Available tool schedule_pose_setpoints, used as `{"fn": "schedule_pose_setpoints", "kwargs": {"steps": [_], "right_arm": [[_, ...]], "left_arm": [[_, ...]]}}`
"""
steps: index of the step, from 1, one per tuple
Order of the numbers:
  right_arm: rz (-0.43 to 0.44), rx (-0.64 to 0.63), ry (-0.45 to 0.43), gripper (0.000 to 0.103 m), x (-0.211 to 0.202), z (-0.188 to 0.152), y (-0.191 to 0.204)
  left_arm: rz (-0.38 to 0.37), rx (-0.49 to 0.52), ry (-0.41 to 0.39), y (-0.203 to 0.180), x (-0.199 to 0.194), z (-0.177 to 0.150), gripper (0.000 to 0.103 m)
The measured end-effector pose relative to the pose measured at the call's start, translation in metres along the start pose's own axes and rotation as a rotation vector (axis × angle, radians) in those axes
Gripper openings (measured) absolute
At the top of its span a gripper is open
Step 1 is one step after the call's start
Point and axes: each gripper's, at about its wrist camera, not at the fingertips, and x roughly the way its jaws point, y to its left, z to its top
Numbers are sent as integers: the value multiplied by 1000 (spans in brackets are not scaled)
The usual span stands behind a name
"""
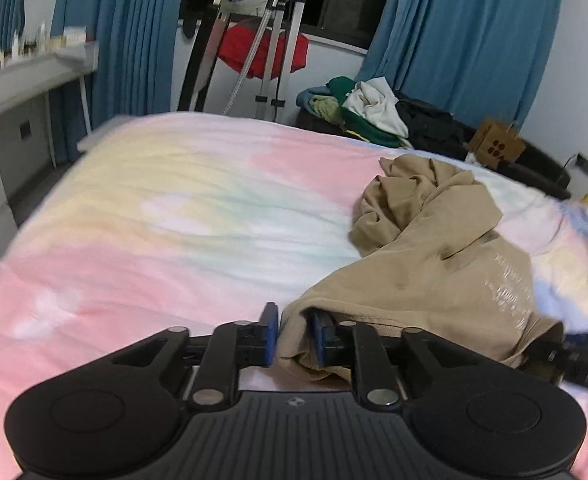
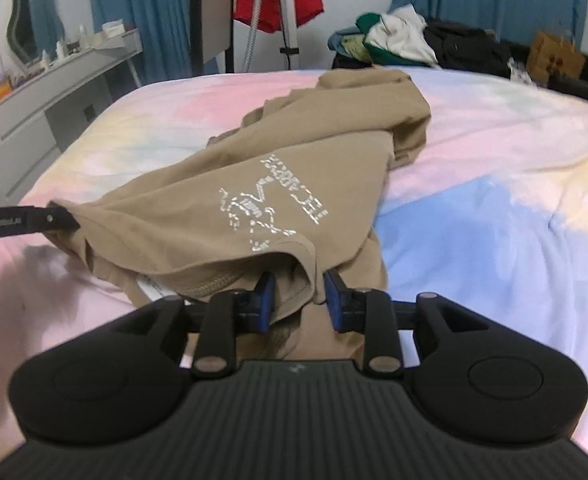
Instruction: Fold clothes
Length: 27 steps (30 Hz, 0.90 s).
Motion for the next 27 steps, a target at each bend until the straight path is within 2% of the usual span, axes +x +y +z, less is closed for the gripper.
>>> {"fn": "schedule_pose_setpoints", "kwargs": {"steps": [1,2,3,5,10,13,17,19,21,23,25,27], "right_arm": [[-2,-11,-12,28,-1,1,2],[0,-13,-25,20,-2,3,3],[6,-8,-40,15,-4,6,2],[21,14,-80,10,-11,9,-1],[62,89,-205,9,-37,18,-12],[104,145,-277,9,-54,20,-20],[145,204,-376,9,-71,21,-27],[167,213,-397,9,-75,22,-28],[181,205,-401,9,-76,22,-27],[171,190,-406,9,-76,21,-25],[139,178,-423,9,-76,20,-24],[91,168,-439,9,-76,20,-22]], "left_arm": [[21,23,-4,-4,-2,-3,27],[44,49,-9,-8,-5,-5,29],[65,75,-15,-11,-8,-8,35],[87,126,-24,-15,-17,-13,45],[63,271,-80,-36,-38,-21,63],[38,406,-132,-60,-40,-33,74],[-7,479,-170,-88,-35,-45,82],[19,457,-208,-98,-30,-47,82],[53,376,-233,-100,-24,-45,83],[114,285,-227,-97,-18,-41,83],[206,211,-215,-88,-15,-39,83],[275,131,-165,-73,-15,-38,83]]}}
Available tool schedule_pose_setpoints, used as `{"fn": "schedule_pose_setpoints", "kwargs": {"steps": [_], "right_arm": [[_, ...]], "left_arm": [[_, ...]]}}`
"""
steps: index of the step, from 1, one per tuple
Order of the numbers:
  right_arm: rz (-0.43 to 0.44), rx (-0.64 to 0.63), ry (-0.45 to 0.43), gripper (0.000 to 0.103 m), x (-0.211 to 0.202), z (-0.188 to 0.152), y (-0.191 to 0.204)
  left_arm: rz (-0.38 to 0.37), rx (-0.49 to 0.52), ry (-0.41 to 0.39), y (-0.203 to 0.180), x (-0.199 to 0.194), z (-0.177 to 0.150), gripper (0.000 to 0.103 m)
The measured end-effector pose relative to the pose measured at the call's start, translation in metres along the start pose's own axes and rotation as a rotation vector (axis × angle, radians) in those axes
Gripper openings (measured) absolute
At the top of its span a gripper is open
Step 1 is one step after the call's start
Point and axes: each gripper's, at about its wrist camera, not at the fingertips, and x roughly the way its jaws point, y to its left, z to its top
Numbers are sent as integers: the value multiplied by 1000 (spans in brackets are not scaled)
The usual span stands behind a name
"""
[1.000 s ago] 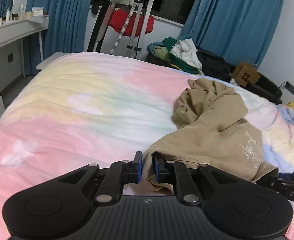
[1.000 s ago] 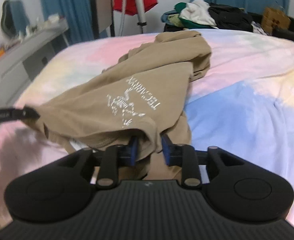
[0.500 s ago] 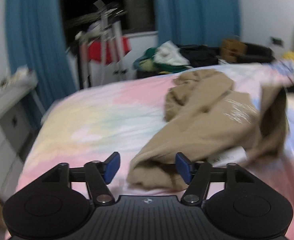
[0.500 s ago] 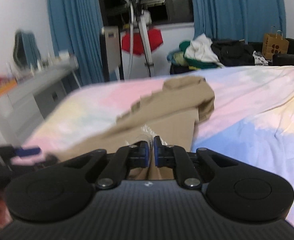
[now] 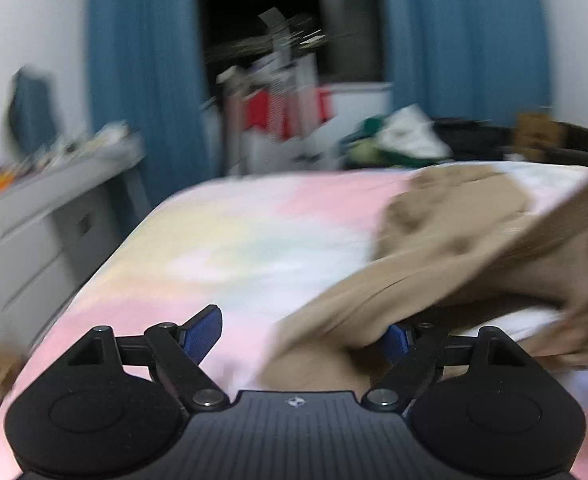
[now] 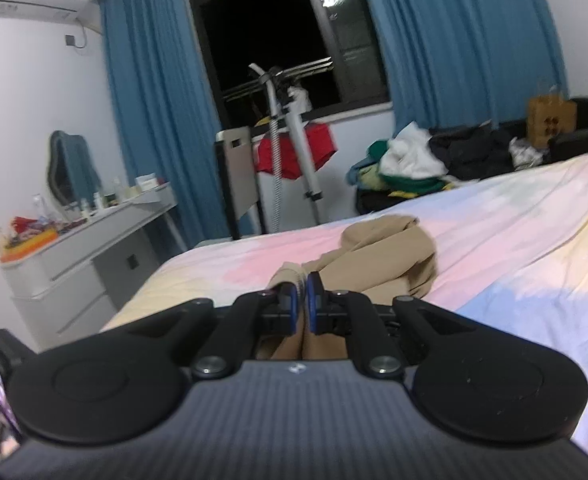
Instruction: Fold clothes
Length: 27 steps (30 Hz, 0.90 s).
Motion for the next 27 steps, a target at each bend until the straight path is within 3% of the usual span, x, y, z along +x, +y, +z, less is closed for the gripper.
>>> {"fn": "schedule_pose_setpoints", "kwargs": {"steps": [1,4,8,11,14,15,17,19,22,24,25,27], "right_arm": [[-24,-12,-6,9,0,-1,1],[-107,-63,-1,9,4,-4,5],[-193,-89,65,9,15,-13,7],[-254,-93,132,10,20,-21,4],[-260,-22,244,12,21,-36,-7],[-258,20,290,13,22,-43,-11],[-252,115,385,24,23,-59,-20],[-237,205,453,30,21,-76,-28],[-233,297,505,33,15,-93,-30],[-259,301,521,33,11,-101,-23],[-279,275,513,31,8,-102,-16],[-315,251,456,16,3,-99,-6]], "left_arm": [[28,-35,40,8,2,-1,83],[2,-114,182,32,1,-10,83],[2,-118,201,36,-25,-18,82],[3,-155,139,41,-37,-7,74],[-12,-231,65,52,-48,3,70],[-27,-257,53,59,-45,6,66],[-57,-307,35,71,-41,11,55],[-95,-336,20,74,-44,14,37],[-142,-364,-22,77,-49,18,20],[-177,-390,-54,79,-56,22,16],[-196,-396,-78,80,-61,24,14],[-232,-407,-127,82,-70,30,14]]}}
